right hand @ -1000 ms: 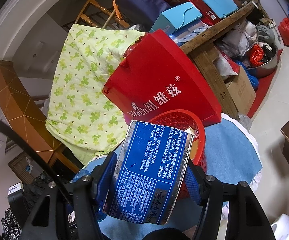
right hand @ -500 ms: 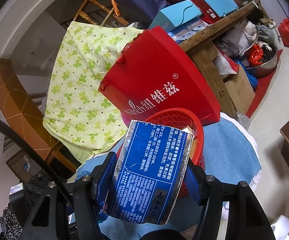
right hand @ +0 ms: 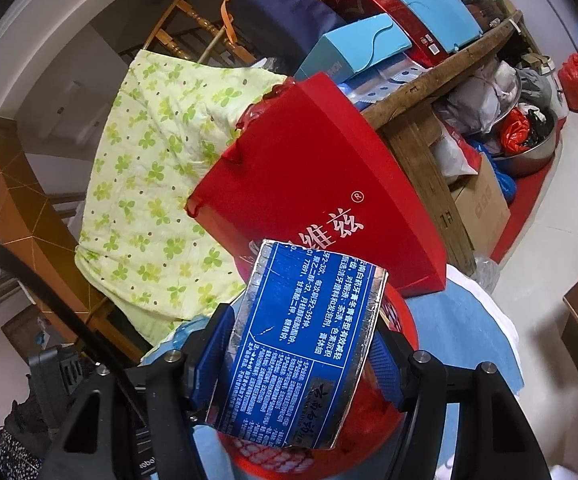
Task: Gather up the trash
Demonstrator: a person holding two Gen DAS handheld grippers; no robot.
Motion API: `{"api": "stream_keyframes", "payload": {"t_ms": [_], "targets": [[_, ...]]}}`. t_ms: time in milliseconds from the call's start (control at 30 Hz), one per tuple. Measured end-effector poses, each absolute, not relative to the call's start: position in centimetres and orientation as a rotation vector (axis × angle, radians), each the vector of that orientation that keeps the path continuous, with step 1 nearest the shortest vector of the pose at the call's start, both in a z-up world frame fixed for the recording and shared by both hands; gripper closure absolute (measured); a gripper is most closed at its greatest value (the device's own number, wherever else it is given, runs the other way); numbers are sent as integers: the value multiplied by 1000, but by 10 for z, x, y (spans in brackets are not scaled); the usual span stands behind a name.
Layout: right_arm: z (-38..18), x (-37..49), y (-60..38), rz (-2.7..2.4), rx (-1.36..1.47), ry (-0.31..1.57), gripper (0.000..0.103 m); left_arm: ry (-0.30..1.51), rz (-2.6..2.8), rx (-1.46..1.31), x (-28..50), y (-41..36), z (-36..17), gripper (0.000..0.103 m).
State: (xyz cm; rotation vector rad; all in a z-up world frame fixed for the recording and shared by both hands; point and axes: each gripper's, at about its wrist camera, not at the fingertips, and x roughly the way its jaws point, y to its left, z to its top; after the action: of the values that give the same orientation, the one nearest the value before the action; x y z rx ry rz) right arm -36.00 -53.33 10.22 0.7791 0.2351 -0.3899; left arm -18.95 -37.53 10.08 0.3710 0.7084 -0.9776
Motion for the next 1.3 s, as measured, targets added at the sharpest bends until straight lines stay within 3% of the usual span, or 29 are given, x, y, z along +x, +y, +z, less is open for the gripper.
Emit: {"api": "stream_keyframes", "payload": {"t_ms": [333, 500, 867, 967, 1300], "targets": [[79, -304, -535, -377, 785, 366, 33, 600, -802, 387, -189, -322, 115, 32], [81, -296, -517, -393, 743, 382, 28, 576, -713, 358, -187, -290, 129, 29], [123, -321, -460, -390, 593, 362, 28, 521, -615, 332, -208, -237, 157, 27], [136, -331, -438, -373, 549, 354, 28, 497, -584, 321, -218, -223, 167, 13], [180, -362, -368, -333, 383, 333, 26, 428, -482, 304, -245, -181, 202, 12]]}}
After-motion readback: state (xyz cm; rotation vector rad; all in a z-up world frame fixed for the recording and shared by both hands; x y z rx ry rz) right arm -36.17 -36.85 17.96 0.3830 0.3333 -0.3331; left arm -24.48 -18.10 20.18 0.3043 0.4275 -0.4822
